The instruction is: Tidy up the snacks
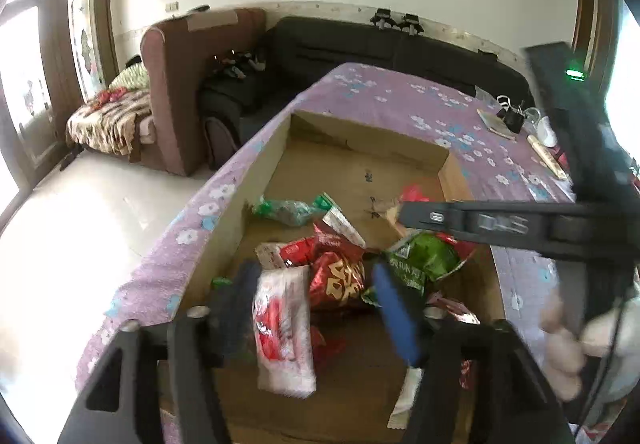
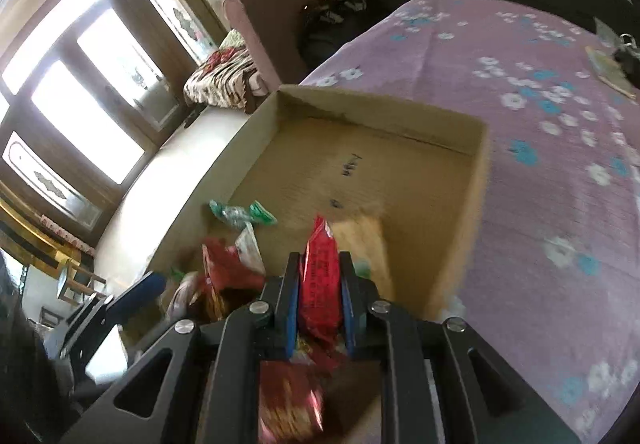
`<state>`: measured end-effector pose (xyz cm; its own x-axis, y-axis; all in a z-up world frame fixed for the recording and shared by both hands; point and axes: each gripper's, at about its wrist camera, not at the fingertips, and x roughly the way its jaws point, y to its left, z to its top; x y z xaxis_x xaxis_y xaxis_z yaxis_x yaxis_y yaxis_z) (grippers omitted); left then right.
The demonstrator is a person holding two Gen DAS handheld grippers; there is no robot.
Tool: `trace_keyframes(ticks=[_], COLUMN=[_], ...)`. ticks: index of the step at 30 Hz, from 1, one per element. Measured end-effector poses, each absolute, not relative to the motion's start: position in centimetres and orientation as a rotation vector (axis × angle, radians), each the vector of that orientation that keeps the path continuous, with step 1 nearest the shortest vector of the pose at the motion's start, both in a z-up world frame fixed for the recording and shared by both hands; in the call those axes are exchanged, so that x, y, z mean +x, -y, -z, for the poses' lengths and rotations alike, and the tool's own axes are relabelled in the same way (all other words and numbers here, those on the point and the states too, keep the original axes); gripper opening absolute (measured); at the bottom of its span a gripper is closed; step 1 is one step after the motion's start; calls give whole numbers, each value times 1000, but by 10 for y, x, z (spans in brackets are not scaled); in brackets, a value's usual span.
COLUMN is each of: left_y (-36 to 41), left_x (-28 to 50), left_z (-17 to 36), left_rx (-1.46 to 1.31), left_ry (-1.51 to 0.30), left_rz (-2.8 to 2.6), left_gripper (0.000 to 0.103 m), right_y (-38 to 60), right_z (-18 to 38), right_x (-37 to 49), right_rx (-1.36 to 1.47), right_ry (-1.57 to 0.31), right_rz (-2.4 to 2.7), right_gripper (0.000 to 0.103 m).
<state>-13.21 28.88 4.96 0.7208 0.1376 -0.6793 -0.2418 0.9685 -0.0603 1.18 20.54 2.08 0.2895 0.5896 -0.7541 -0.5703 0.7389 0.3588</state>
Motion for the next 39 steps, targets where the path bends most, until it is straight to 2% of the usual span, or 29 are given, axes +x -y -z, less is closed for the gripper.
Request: trace_keyframes(ticks=[2,8,11,13,19,39], left_y=[-287,-280,-273,-268,-251,-203], left_x=[-136,-147,-156,-164,-176,-201], left_z=[-54,-73,-85,-92,-106,-119], left_rx=[-126,-62,-32,-25,-32,-36], left_ry=[-713,-638,-597,-572,-551,-538], left_rz=[-219,-261,-302,-320,-311,-328], left_gripper=[76,82,92,95,97,100], right_y=[-209,-175,-154,-137,-111,-62], right_z=[-25,-54,-66,-72,-83,-81], right_x=[14,-5,-21,-37,-79,-135], right_rx=[28,37,53,33,-53,-103], right_ry=[-990,-884,-837,-795,-699,-653], right_rz=[-766,-720,-698,-664,-582,-504], right_gripper=[29,48,55,56,65,68])
